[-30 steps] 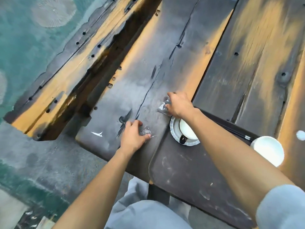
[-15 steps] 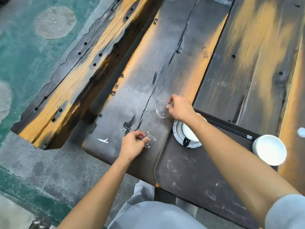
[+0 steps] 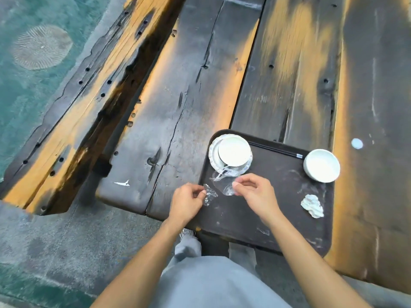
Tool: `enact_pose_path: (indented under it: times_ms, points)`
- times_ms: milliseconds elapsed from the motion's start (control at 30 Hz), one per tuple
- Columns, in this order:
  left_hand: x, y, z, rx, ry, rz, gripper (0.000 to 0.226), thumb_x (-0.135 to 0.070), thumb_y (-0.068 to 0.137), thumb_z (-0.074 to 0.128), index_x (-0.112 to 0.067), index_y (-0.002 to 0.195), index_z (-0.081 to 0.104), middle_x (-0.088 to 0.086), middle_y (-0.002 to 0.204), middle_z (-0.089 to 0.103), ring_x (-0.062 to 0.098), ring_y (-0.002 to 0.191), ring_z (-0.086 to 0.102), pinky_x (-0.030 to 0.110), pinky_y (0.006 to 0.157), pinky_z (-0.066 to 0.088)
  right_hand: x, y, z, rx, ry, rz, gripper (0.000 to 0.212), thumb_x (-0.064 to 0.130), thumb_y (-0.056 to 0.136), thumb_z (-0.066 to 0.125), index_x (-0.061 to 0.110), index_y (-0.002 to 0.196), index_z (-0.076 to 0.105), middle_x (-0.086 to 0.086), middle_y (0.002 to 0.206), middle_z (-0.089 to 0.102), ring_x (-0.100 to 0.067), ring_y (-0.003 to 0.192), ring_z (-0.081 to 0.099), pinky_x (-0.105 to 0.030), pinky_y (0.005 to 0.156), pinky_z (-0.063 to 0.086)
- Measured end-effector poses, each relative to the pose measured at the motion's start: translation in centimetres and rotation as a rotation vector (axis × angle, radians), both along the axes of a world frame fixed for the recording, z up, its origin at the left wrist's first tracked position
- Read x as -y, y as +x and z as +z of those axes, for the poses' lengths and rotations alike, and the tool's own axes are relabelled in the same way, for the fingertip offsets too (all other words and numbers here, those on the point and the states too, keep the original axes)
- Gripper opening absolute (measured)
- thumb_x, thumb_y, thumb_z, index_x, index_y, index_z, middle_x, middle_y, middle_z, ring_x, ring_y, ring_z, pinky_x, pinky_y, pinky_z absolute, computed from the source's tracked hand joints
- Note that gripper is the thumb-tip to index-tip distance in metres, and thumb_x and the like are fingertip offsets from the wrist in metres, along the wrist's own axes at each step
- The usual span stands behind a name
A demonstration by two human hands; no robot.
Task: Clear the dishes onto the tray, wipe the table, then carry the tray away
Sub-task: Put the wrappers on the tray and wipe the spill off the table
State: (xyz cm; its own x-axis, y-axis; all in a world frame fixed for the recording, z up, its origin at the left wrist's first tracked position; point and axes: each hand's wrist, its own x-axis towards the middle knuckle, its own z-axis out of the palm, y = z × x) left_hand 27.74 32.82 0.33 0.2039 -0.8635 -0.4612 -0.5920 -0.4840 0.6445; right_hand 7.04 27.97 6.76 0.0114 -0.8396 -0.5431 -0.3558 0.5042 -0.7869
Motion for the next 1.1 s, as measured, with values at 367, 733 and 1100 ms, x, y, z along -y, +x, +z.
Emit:
enact_pose_path:
  times_ms: [367, 733, 1100]
  points:
    - [-0.6, -3.7, -0.9, 0.225, 0.018, -0.127, 0.048, -0.039, 0.092, 0.065, -0.021, 0.137, 0.062, -0.003, 0.128, 0.066, 0.026, 0.119, 0.050, 0.041, 0.091, 0.050, -4.5, -1.4, -4.5, -0.027, 0.154, -0.124, 0.015, 0.035, 0.077, 0.076, 0.022, 0.084, 0.073, 0.004, 0.069, 0.076, -0.015, 0.070, 0.075, -0.041, 0.083, 0.061]
    - [-4.4, -2.3, 0.3, 0.333, -0.322, -0.353, 0.051, -0.014, 0.098, 0.053, -0.012, 0.148, 0.049, 0.008, 0.157, 0.044, 0.029, 0.145, 0.041, 0.042, 0.107, 0.044, -3.1, 3.1, -7.0, -0.304, 0.109, 0.068, 0.018, 0.038, 0.080, 0.072, 0.022, 0.074, 0.068, 0.008, 0.070, 0.072, -0.017, 0.086, 0.068, -0.028, 0.079, 0.053]
    - [-3.8, -2.6, -3.4, 0.534, 0.041, -0.676, 0.058, -0.041, 0.105, 0.031, -0.030, 0.161, 0.017, 0.001, 0.166, -0.024, 0.024, 0.156, -0.013, 0.055, 0.122, 0.012, -2.0, 3.2, -8.5, -0.403, 0.112, 0.210, 0.020, 0.038, 0.085, 0.071, 0.019, 0.084, 0.067, 0.001, 0.078, 0.073, -0.025, 0.086, 0.067, -0.031, 0.077, 0.053]
